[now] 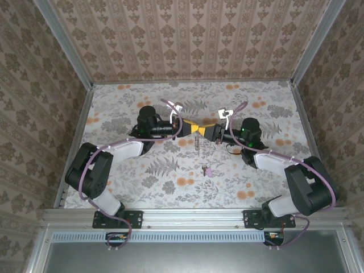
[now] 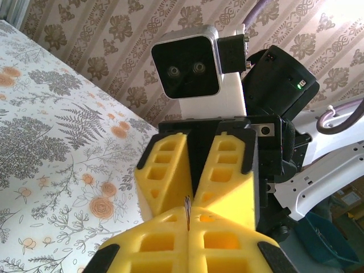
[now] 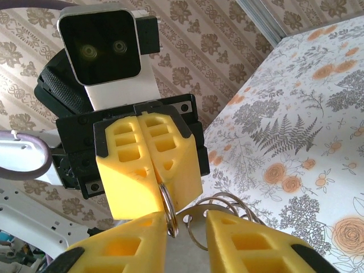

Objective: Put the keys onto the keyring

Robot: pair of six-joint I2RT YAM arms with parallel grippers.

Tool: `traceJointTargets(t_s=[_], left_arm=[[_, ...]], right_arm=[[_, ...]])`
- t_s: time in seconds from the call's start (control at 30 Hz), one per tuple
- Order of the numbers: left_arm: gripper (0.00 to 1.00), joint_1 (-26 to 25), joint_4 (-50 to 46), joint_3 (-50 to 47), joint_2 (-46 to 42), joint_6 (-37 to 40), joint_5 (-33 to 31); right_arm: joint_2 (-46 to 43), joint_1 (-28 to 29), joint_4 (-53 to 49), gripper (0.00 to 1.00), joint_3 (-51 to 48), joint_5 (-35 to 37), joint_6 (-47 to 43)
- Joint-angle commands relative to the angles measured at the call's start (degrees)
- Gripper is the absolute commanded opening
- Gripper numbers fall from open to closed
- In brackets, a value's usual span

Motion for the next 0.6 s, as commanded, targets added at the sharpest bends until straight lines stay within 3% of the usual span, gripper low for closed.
traceJointTargets(t_s=[0.0,0.57], left_arm=[[0.0,-0.26,0.96,1.85,0.19,1.28,1.74],[0.0,-0.62,1.31,2.02,1.54,1.12,2.49]], right_arm=[[0.01,0.25,1.2,0.29,1.94,-0.36,-1.05],[-3.47,-0.61,-2.29,0.2,1.69,0.34,-3.08]])
